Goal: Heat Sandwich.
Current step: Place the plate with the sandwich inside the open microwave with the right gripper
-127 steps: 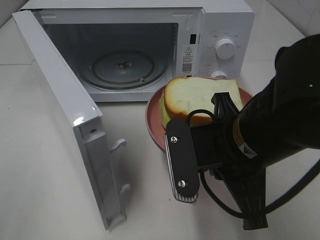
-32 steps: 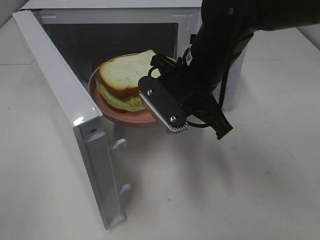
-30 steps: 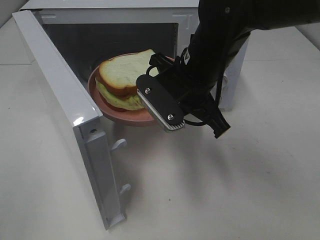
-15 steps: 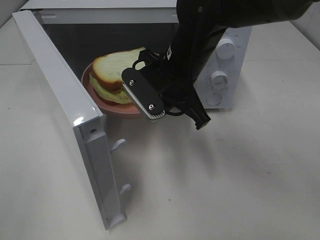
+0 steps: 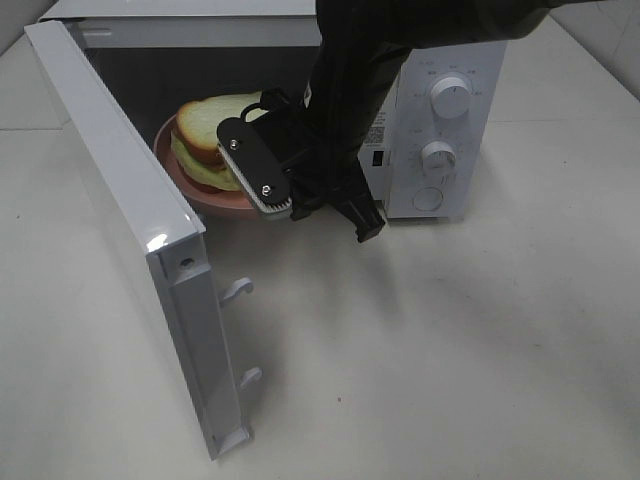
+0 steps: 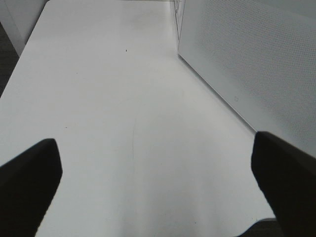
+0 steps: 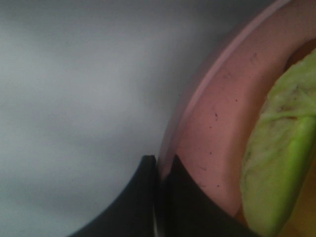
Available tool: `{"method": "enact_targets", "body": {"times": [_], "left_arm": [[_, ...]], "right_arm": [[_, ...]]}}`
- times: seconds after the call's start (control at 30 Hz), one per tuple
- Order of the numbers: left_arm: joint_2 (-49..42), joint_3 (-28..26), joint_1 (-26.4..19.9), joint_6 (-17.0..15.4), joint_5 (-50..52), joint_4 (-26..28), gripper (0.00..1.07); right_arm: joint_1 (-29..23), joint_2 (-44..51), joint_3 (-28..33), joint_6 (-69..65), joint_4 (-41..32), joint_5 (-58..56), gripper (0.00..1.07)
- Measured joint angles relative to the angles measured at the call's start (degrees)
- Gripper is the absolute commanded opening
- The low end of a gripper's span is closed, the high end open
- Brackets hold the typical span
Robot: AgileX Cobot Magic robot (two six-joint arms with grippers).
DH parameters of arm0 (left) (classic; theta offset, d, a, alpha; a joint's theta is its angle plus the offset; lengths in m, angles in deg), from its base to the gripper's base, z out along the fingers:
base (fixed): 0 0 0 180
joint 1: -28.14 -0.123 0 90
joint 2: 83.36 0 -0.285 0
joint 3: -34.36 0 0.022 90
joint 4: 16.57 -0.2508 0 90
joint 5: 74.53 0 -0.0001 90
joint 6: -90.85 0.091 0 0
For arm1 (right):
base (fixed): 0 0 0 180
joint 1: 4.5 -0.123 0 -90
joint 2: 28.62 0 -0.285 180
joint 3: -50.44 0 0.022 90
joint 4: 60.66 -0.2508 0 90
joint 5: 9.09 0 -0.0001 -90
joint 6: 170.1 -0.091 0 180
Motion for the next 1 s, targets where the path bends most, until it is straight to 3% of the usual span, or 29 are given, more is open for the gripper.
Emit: {"method": "enact_targets", "body": {"times": [1.0], "left_arm": [[0.0,0.0,0.0,0.0,0.0,0.0,1.00]], "right_arm": [[0.9,-13.2,-20.5,-8.8,0.6,-4.4,0.00]]}}
